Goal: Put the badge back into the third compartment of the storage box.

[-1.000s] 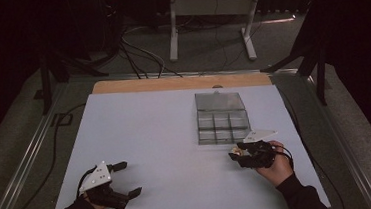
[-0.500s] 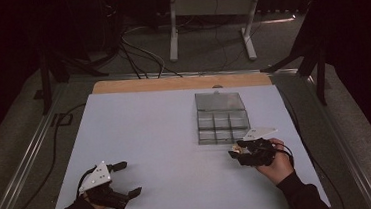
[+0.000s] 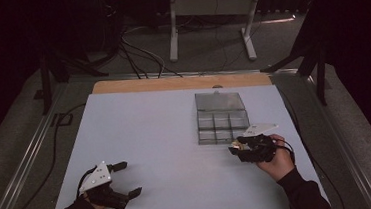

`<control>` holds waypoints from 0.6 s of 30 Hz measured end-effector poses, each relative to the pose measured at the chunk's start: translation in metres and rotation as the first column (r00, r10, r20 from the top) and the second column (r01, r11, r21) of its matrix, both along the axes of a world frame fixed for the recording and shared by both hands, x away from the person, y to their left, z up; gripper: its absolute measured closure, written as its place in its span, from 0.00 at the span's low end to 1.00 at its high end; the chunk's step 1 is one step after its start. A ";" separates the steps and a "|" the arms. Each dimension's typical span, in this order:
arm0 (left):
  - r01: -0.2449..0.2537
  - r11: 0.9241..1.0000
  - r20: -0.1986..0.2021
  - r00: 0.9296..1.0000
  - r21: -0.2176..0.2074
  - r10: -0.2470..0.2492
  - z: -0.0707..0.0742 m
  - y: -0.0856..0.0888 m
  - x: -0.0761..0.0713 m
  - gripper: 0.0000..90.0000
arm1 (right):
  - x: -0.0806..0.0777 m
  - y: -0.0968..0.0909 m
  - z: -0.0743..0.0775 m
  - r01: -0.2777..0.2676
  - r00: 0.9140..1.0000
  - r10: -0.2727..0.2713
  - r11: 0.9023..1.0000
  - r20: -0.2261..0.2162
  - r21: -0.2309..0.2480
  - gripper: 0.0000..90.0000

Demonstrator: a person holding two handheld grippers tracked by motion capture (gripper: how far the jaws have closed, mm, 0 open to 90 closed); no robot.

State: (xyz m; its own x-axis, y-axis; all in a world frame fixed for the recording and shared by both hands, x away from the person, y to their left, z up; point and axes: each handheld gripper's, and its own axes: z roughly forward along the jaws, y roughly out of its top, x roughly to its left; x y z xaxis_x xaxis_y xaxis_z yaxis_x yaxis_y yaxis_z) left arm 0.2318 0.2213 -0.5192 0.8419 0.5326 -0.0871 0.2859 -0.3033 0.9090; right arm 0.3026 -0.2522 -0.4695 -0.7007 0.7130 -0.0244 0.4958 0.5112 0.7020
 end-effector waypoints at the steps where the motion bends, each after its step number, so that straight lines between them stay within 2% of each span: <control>1: 0.001 1.000 0.000 1.000 0.002 -0.001 0.000 0.000 0.000 0.00 | 0.000 0.000 0.001 0.001 1.000 -0.001 1.000 0.002 0.002 0.53; 18: 0.003 1.000 0.000 1.000 0.003 -0.003 0.000 0.000 0.000 0.00 | 0.008 -0.004 0.014 0.023 1.000 -0.023 1.000 0.015 0.011 0.53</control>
State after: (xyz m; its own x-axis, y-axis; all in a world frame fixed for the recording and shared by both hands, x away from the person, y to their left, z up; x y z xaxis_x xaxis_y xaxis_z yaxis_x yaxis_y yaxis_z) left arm 0.2315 0.2211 -0.5192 0.8433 0.5305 -0.0856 0.2850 -0.3064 0.9083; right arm 0.3111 -0.2561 -0.4557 -0.6834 0.7295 -0.0271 0.4967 0.4919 0.7151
